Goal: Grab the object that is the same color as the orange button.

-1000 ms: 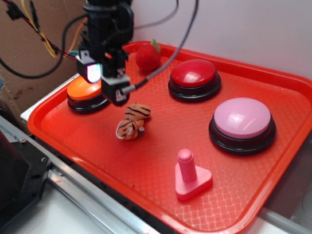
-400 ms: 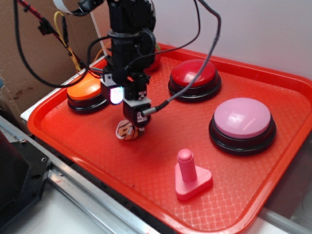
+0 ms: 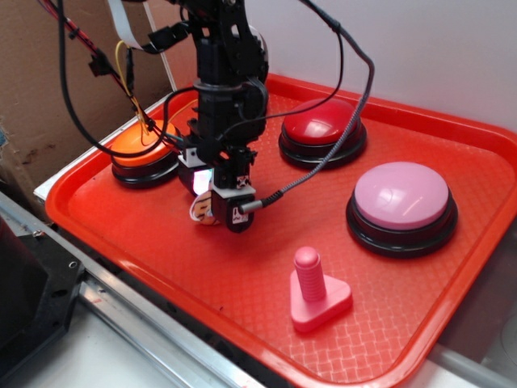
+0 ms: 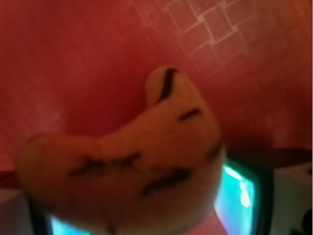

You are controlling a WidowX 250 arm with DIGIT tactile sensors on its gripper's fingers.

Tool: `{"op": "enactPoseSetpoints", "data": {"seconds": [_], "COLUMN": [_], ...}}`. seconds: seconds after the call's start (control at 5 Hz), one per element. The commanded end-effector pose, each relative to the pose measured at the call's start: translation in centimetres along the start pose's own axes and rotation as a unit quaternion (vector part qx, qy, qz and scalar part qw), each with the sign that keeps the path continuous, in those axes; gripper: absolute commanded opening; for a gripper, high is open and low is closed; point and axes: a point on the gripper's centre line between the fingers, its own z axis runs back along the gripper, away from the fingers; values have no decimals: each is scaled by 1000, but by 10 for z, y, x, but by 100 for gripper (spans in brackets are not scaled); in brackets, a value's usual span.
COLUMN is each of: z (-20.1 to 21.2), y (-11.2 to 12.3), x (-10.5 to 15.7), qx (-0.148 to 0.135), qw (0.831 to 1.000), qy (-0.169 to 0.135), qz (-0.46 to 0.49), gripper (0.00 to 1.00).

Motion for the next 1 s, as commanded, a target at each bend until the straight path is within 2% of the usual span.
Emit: {"op": "enactPoseSetpoints", "data": {"seconds": [0.0,0.2,0.4,0.6,0.8], "z": [39,84,120,152,193], "y": [2,1,-13,-33,-50], "x": [-7,-35,-77,-130,-155], "qx": [26,68,86,38,33], "qw": [998,991,975,969,967], "qy": [-55,-103,-172,-224,-239], "qz": [-26,44,107,99,80], "gripper": [0,0,0,0,0]}}
